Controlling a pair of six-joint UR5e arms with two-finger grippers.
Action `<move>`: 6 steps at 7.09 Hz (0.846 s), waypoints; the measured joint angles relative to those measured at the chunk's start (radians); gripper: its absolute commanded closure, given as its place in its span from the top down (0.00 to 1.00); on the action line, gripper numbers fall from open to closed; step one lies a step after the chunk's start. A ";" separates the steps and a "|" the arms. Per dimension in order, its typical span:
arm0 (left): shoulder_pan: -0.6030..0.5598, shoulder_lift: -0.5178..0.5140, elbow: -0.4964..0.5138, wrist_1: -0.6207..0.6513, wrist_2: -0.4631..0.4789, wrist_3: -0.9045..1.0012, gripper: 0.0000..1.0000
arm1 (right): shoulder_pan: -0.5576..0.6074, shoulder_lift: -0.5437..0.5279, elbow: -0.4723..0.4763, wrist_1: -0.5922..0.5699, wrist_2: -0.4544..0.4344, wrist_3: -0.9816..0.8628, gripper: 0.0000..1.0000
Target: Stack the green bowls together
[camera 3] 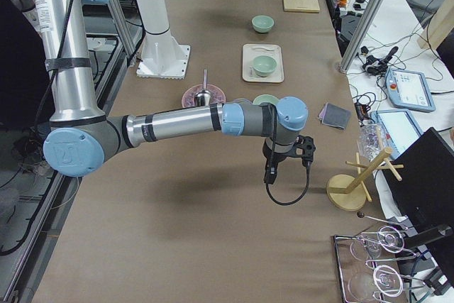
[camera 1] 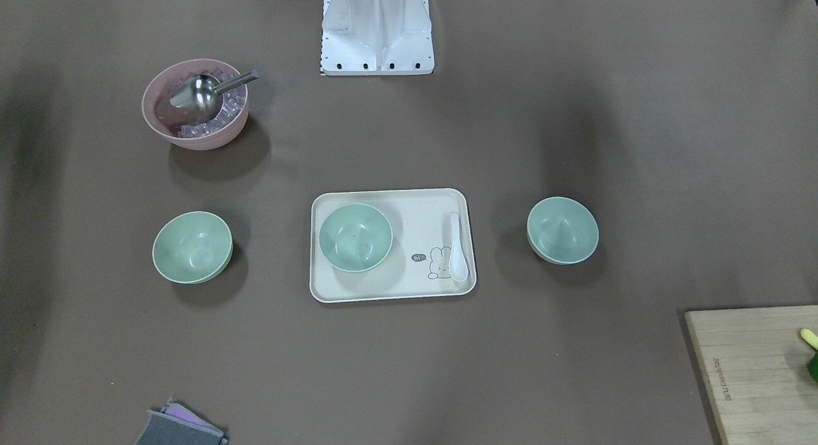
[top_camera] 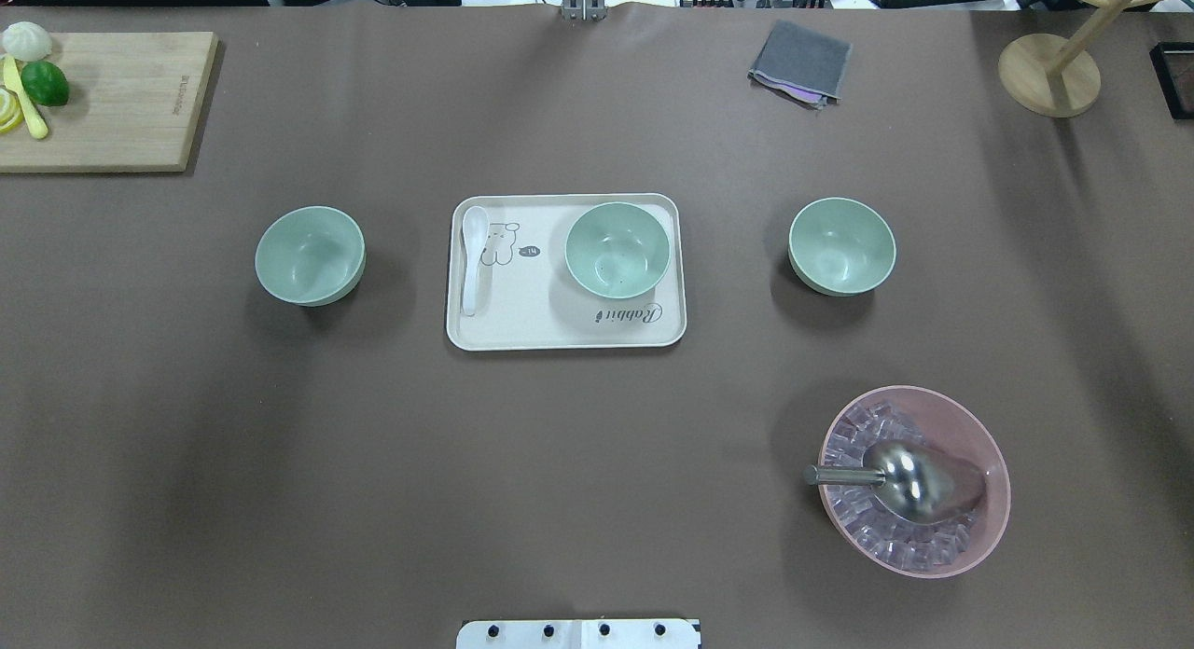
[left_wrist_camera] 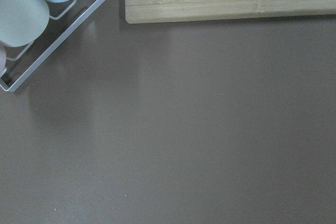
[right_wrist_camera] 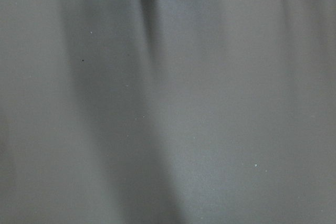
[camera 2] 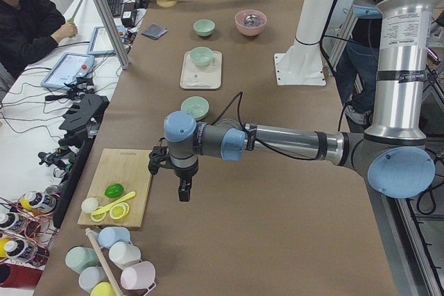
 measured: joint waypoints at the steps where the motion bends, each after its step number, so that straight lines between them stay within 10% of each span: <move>1: 0.000 -0.001 -0.001 0.000 0.000 0.000 0.98 | 0.000 0.000 0.000 0.000 0.000 0.000 1.00; 6: 0.002 -0.006 -0.008 -0.046 -0.024 -0.004 0.98 | 0.000 0.002 0.005 0.001 0.001 0.001 1.00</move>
